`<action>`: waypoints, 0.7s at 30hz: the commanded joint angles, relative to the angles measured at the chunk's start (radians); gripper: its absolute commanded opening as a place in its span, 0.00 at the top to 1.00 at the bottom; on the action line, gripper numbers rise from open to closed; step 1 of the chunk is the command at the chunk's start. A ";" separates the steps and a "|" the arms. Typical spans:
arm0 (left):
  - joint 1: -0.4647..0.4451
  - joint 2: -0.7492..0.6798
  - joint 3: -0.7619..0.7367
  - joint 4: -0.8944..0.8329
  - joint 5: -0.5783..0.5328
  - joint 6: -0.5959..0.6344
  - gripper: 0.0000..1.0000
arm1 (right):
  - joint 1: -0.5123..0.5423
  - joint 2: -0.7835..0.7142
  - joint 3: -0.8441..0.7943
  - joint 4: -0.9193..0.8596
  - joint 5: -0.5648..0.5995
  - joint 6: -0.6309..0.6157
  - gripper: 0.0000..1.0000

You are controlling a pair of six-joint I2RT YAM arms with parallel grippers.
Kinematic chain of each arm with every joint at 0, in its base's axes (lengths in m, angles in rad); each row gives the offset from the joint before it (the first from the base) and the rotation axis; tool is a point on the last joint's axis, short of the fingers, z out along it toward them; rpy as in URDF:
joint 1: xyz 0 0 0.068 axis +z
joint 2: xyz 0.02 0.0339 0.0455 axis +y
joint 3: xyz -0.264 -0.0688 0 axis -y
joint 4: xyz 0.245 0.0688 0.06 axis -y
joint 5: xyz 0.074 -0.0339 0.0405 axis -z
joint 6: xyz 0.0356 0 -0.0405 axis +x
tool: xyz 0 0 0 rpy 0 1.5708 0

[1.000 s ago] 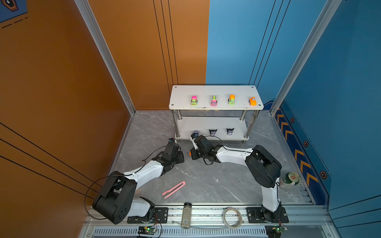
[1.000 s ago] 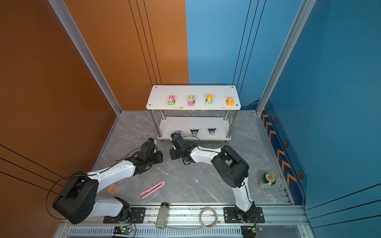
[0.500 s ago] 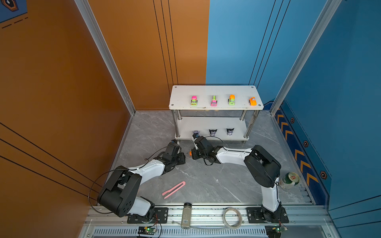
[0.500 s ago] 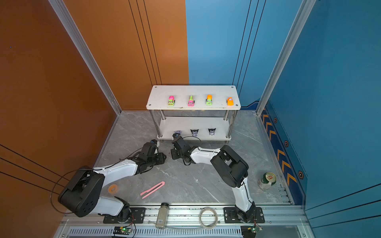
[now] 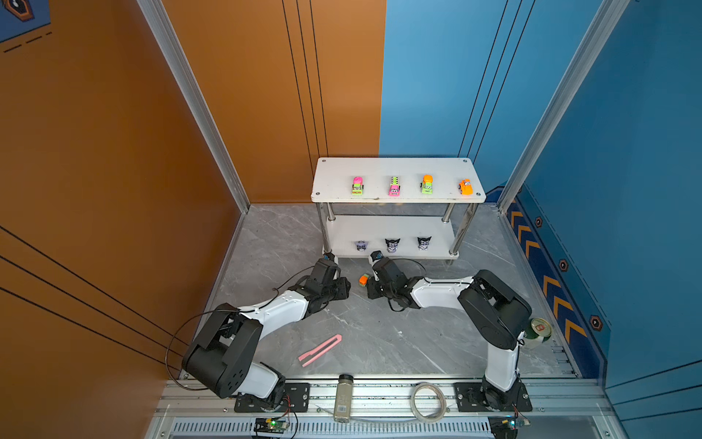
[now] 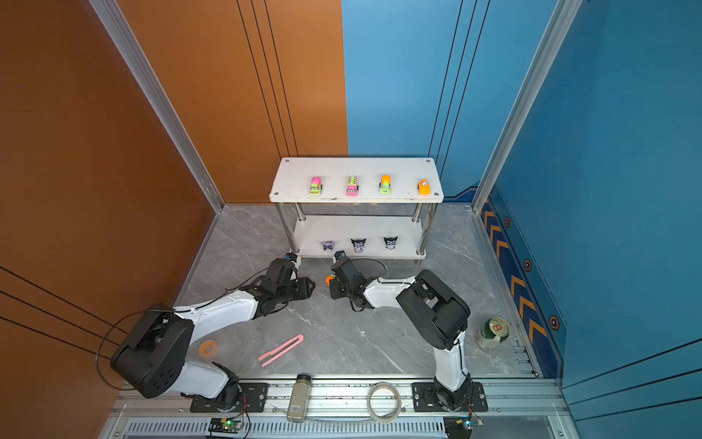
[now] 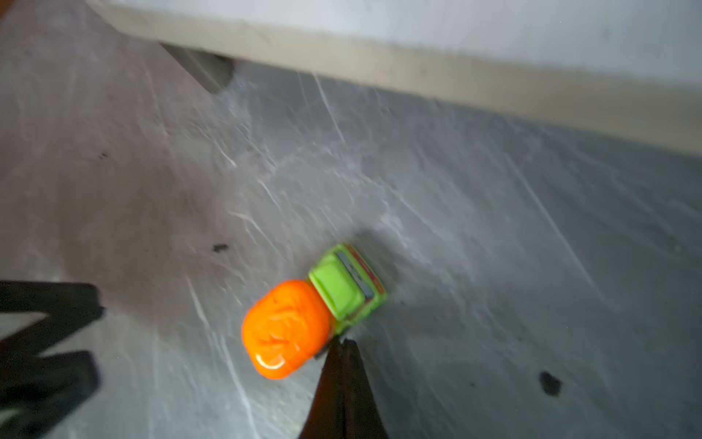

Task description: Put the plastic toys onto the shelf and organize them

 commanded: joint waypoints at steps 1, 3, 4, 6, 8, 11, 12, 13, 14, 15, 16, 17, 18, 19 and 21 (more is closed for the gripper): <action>-0.020 0.019 0.038 -0.034 -0.027 0.010 0.56 | -0.003 -0.041 -0.045 -0.014 0.012 0.025 1.00; -0.036 0.020 0.051 -0.042 -0.038 0.012 0.56 | -0.002 -0.058 -0.069 -0.010 0.002 0.033 1.00; -0.044 0.021 0.056 -0.046 -0.043 0.012 0.56 | 0.000 -0.068 -0.081 -0.008 -0.001 0.033 1.00; -0.066 0.022 0.074 -0.062 -0.056 0.028 0.56 | -0.002 -0.094 -0.107 -0.012 0.006 0.030 1.00; -0.094 0.025 0.094 -0.084 -0.081 0.053 0.55 | -0.010 -0.125 -0.130 -0.021 0.012 0.029 1.00; -0.130 0.052 0.137 -0.111 -0.115 0.094 0.49 | -0.034 -0.187 -0.173 -0.021 0.007 0.032 1.00; -0.135 0.068 0.153 -0.118 -0.122 0.106 0.46 | -0.043 -0.210 -0.187 -0.022 0.002 0.035 1.00; -0.137 0.081 0.167 -0.120 -0.129 0.116 0.44 | -0.051 -0.229 -0.197 -0.022 -0.001 0.038 1.00; -0.138 0.103 0.183 -0.126 -0.134 0.129 0.42 | -0.058 -0.250 -0.211 -0.025 -0.005 0.039 1.00; -0.138 0.120 0.202 -0.129 -0.137 0.142 0.41 | -0.069 -0.272 -0.224 -0.027 -0.008 0.041 1.00; -0.139 0.138 0.218 -0.133 -0.140 0.154 0.40 | -0.072 -0.292 -0.235 -0.031 -0.007 0.041 1.00; -0.141 0.157 0.237 -0.140 -0.140 0.166 0.38 | -0.078 -0.313 -0.247 -0.037 -0.005 0.041 1.00; -0.146 0.173 0.257 -0.143 -0.139 0.181 0.37 | -0.078 -0.334 -0.260 -0.043 -0.002 0.039 1.00; -0.150 0.193 0.273 -0.148 -0.141 0.192 0.37 | -0.079 -0.353 -0.269 -0.048 0.002 0.039 1.00; -0.160 0.231 0.308 -0.162 -0.144 0.216 0.37 | -0.079 -0.397 -0.294 -0.060 0.012 0.039 1.00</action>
